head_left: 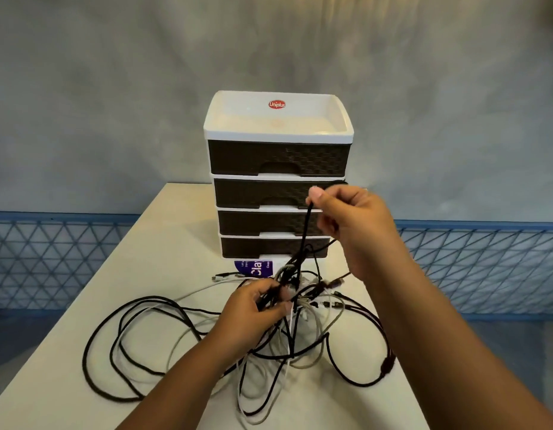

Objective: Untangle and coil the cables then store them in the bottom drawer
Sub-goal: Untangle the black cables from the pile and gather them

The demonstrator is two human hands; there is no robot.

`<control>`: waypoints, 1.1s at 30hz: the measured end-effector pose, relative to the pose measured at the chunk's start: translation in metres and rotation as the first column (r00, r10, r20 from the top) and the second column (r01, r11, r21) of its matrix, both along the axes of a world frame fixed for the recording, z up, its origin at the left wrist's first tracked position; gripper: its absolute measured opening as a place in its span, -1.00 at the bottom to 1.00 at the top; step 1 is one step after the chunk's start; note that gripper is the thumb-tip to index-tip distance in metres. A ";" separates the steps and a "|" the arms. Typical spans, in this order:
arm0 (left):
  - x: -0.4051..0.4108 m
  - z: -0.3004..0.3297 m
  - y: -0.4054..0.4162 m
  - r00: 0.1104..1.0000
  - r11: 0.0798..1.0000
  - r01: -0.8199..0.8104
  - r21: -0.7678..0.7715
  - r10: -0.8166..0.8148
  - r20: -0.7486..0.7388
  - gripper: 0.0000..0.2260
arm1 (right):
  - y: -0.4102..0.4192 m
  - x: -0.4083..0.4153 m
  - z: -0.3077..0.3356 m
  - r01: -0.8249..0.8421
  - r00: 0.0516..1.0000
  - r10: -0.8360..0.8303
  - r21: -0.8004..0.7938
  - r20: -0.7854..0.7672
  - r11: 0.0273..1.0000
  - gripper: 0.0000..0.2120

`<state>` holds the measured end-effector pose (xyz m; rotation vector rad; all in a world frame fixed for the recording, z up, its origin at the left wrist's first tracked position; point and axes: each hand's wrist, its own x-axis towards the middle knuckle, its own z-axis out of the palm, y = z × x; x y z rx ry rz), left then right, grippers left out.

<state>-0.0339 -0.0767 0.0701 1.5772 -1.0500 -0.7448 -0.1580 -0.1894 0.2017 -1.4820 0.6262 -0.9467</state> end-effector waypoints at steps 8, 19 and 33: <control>-0.008 -0.001 0.000 0.987 0.998 0.051 0.041 -0.044 -0.153 -0.86 | -0.008 0.010 0.010 -0.116 0.987 0.103 0.100 0.125 0.988 -0.71; -0.022 0.031 -0.022 0.982 0.995 -0.030 -0.095 0.012 -0.187 -0.93 | -0.007 0.001 -0.007 -0.161 0.961 0.100 0.225 0.259 0.961 -0.89; -0.019 0.101 -0.038 0.946 0.923 -0.248 -0.294 0.166 -0.278 -0.94 | 0.017 -0.013 -0.147 -0.153 0.829 0.015 -0.202 -0.559 0.967 -0.96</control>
